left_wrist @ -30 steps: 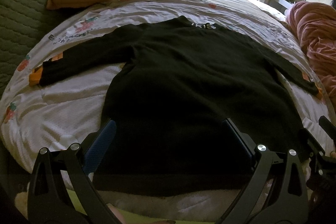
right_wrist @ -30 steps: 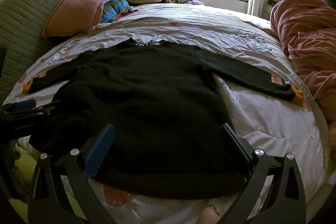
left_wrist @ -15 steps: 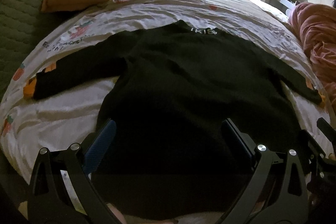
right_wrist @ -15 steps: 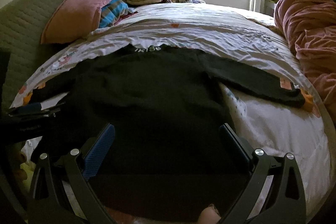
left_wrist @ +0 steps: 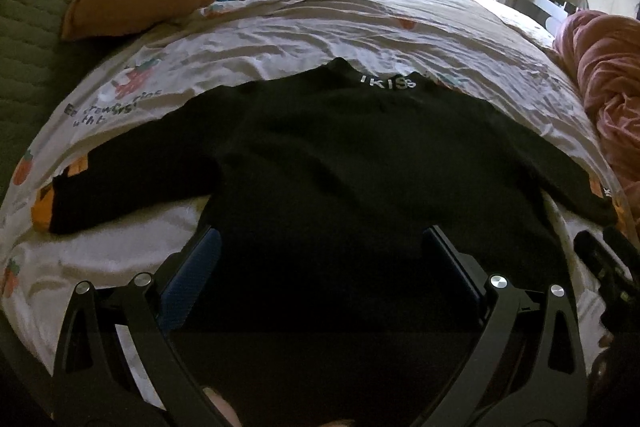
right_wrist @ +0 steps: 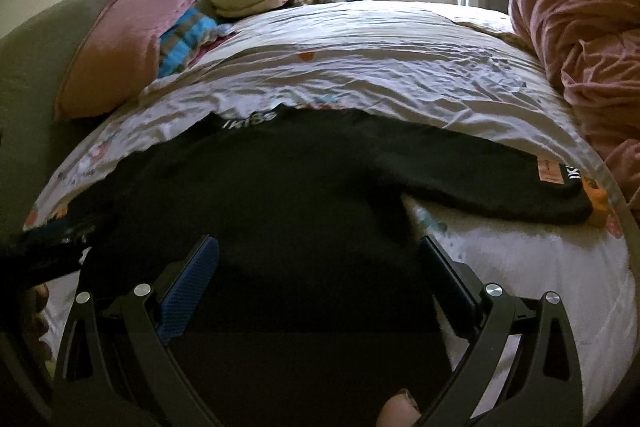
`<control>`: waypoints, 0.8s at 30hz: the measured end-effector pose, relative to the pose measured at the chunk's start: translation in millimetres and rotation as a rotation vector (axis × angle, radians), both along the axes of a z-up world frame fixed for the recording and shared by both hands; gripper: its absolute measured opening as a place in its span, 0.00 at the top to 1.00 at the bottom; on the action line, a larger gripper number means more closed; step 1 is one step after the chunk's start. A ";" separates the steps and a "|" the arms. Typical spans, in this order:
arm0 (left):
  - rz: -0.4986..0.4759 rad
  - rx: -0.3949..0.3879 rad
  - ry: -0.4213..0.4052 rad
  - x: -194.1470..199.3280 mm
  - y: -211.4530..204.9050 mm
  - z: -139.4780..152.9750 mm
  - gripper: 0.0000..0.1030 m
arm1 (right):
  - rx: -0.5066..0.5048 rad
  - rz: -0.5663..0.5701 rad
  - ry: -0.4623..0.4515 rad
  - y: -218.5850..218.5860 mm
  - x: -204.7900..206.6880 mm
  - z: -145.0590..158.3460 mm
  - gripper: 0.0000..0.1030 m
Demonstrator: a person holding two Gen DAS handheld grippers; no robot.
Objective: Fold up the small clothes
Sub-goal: 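Move the right tool to the orange sleeve cuff and grasp it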
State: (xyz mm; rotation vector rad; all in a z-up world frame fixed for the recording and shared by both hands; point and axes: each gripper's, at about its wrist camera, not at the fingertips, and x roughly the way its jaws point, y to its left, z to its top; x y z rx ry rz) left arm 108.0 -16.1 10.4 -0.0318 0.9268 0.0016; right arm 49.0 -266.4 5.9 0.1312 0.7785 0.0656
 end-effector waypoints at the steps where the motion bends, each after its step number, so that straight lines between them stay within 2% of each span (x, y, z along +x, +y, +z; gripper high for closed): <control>1: -0.003 -0.004 0.001 4.0 -1.0 0.2 0.09 | 0.001 -0.010 0.000 -4.0 3.4 -0.2 0.04; 7: -0.005 -0.002 0.007 26.3 -8.4 0.2 0.09 | 0.002 -0.105 0.002 -40.4 23.9 -3.9 0.04; 14: -0.011 -0.007 0.005 51.6 -18.4 -1.7 0.09 | 0.067 -0.238 0.045 -95.9 41.1 -20.4 0.04; 18: -0.015 -0.006 0.016 66.1 -25.2 -8.5 0.09 | 0.070 -0.322 0.063 -128.1 46.3 -30.8 0.04; 24: -0.021 0.003 0.033 80.9 -31.0 -19.5 0.09 | 0.147 -0.457 0.095 -186.6 48.1 -47.9 0.04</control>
